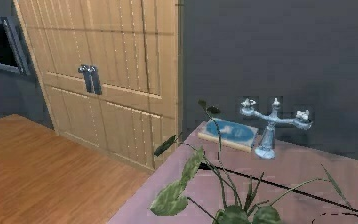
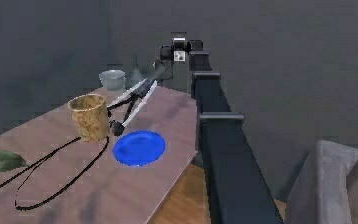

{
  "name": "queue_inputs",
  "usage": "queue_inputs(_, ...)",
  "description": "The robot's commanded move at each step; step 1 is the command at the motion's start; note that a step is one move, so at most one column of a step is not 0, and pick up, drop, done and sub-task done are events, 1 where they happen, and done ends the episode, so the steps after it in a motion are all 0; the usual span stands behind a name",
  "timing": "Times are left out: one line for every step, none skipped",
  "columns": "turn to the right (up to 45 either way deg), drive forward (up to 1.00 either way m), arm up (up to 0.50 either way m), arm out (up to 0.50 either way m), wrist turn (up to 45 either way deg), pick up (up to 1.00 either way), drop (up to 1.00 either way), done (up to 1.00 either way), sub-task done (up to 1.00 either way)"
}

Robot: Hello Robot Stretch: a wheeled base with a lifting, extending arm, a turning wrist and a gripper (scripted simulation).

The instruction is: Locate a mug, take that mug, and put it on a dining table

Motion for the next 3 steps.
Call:
queue_inputs(0.0, 0.0, 0.0, 0.0, 39.0, 0.0, 0.0, 0.0, 0.0)
queue_inputs(0.0, 0.0, -0.32, 0.0, 0.0, 0.0, 0.0, 0.0, 0.0)
queue_inputs(0.0, 0.0, 0.0, 0.0, 0.0, 0.0, 1.0, 0.0, 0.0)
